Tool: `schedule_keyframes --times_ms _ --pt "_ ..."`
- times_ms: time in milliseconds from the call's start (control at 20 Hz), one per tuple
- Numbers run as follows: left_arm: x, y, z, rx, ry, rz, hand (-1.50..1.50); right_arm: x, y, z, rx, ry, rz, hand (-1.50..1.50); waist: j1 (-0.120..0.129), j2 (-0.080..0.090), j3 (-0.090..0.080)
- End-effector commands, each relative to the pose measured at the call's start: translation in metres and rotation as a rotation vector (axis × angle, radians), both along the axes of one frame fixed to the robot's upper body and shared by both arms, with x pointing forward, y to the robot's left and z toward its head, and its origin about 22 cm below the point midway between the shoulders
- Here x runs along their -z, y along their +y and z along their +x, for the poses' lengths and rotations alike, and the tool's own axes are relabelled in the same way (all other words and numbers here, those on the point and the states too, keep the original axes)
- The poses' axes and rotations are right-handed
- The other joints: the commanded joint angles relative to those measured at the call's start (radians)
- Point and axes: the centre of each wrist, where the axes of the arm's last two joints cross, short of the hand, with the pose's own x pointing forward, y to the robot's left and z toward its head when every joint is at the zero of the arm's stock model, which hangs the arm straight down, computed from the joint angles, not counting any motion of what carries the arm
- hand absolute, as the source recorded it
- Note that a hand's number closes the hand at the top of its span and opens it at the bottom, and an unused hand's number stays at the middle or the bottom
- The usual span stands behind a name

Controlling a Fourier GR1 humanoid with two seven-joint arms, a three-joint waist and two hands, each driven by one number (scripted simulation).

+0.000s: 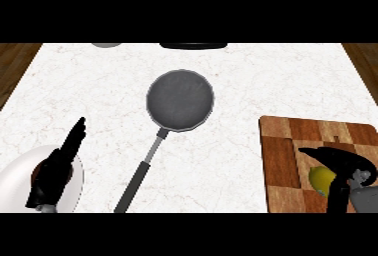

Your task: Pick the lemon from the cutting board and place it in the pan

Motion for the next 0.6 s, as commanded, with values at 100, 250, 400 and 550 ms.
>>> schedule_keyframes --times_ms 100,250,400,550 --pt "-0.003 0.007 0.009 -0.008 0.013 -0.008 0.00 0.016 -0.004 -0.003 0.005 -0.032 0.049 1.50 -0.001 0.000 0.000" --pt "0.000 0.007 -0.005 -0.003 0.006 -0.008 0.00 0.007 -0.008 -0.002 0.041 -0.058 0.103 1.50 -0.001 -0.001 0.000" --pt "-0.007 -0.004 0.013 0.004 0.007 0.000 0.00 0.010 -0.006 -0.008 0.050 -0.044 0.145 1.50 -0.005 -0.001 0.000" --pt "-0.002 0.007 0.004 -0.002 -0.005 0.011 0.00 0.034 0.004 -0.001 0.058 -0.007 0.161 1.50 0.001 0.001 0.000"
